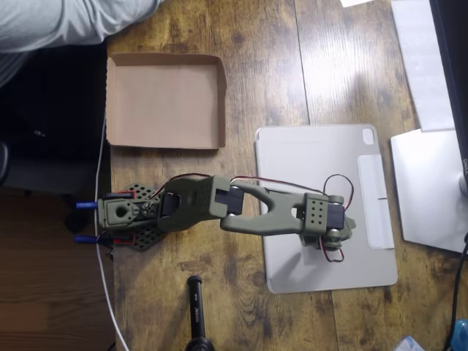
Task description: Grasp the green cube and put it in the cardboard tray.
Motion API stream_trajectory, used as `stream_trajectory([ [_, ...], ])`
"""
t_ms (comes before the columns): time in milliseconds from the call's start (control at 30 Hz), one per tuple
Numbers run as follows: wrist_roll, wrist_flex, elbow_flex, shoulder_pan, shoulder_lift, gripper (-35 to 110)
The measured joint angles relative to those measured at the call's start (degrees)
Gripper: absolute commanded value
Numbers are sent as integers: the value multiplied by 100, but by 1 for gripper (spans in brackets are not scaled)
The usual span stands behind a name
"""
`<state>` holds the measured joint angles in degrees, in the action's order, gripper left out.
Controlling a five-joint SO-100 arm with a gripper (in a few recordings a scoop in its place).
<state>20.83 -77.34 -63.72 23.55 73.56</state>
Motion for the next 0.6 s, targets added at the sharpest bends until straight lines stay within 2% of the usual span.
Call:
stream_trajectory([
  [400, -237, 193, -114, -132, 0, 15],
  [600, -352, 413, -246, -141, 9, 14],
])
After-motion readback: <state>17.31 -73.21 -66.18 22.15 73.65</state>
